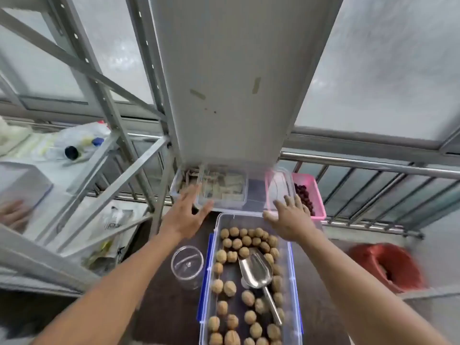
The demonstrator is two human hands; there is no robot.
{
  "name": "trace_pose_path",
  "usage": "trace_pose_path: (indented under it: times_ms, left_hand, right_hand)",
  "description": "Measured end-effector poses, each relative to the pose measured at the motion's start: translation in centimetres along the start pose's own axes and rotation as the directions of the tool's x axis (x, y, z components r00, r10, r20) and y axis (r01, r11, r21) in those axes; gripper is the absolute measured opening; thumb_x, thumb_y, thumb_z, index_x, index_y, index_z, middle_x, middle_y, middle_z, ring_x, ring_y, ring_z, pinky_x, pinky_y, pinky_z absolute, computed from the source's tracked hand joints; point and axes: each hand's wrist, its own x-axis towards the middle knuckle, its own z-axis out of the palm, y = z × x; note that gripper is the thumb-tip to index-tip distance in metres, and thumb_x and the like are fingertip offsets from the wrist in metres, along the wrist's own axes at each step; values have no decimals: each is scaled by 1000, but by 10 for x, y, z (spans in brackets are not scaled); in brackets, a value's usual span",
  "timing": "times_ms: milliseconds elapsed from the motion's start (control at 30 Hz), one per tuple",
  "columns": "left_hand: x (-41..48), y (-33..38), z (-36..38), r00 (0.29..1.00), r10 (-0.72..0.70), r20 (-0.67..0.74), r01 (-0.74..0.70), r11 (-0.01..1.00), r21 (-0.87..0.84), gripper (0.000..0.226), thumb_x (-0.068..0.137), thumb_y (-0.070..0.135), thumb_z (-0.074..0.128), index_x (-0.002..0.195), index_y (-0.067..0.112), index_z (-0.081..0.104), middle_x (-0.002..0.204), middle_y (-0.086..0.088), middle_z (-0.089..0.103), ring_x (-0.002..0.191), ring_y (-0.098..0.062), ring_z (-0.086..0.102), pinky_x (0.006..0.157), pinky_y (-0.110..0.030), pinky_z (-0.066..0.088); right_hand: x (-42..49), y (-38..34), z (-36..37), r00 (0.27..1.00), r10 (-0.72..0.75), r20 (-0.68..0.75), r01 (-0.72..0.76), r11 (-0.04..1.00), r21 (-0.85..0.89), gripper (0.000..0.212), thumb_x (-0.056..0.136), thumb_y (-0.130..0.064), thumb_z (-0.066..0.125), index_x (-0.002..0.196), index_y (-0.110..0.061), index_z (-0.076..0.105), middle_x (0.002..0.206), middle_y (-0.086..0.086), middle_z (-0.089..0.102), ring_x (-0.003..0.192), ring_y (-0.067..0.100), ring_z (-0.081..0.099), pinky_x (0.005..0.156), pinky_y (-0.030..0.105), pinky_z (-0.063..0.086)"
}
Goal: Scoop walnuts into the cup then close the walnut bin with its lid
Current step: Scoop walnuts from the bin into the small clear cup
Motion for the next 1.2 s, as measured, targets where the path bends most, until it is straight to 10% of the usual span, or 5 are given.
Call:
trace_pose_path:
  times_ms: [133,300,567,867,1200]
  left_hand:
    - [-58,-62,19,920,-215,-328,89,929,-359,95,89,76,42,161,15,31,163,-10,37,144,-29,45,118,-53,38]
    - [-123,-110,50,850,-476,-224,284,773,-568,115,77,82,56,163,13,24,164,-11,33,143,-29,46,118,-58,39]
    - [-156,-106,91,905,-424,19,403,845,-351,138,69,33,96,167,23,-1,168,3,28,149,-13,38,122,-42,37]
    - [-121,-105,92,895,-445,-18,416,850,-325,114,66,38,97,161,29,34,152,8,54,142,-12,48,119,-39,40]
    - [-124,-96,92,910,-409,-64,361,860,-360,89,68,27,97,142,37,49,126,30,55,128,-4,53,109,-31,46]
  right_hand:
    - [-24,6,50,996,-27,81,21,997,71,42,93,-44,41,102,-9,62,116,19,67,107,39,60,84,41,47]
    - [-61,12,113,966,8,260,-14,1000,22,31,84,-29,48,103,-9,61,108,17,68,94,40,64,76,40,52]
    - [-87,0,166,927,183,326,-207,977,42,36,88,-15,54,120,-1,46,122,19,58,109,42,60,74,41,45]
    - [-90,1,168,967,159,199,-186,974,127,3,91,-15,46,91,-16,44,106,13,60,93,39,61,67,40,43]
    - [-55,-5,171,966,171,193,-246,841,482,27,97,-16,46,121,-19,57,104,5,66,97,27,61,82,44,53]
